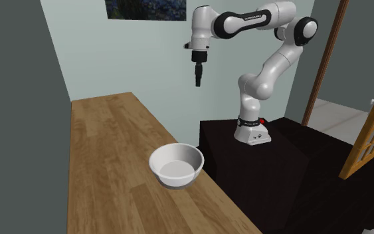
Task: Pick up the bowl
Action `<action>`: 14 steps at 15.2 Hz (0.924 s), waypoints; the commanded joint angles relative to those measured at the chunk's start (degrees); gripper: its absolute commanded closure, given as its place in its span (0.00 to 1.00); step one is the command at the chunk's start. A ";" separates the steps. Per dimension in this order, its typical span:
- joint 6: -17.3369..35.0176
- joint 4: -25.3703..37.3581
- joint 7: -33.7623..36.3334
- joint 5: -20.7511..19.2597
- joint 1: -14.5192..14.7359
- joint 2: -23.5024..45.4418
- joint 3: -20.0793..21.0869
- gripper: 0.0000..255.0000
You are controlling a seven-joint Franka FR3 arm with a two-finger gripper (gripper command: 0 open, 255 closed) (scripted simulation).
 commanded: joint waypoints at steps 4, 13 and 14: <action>10.88 -4.83 3.17 5.00 2.14 4.61 2.24 0.00; 31.55 -7.92 6.75 15.19 7.60 18.88 6.53 0.00; 33.85 -7.74 6.89 16.44 8.30 20.91 6.94 0.00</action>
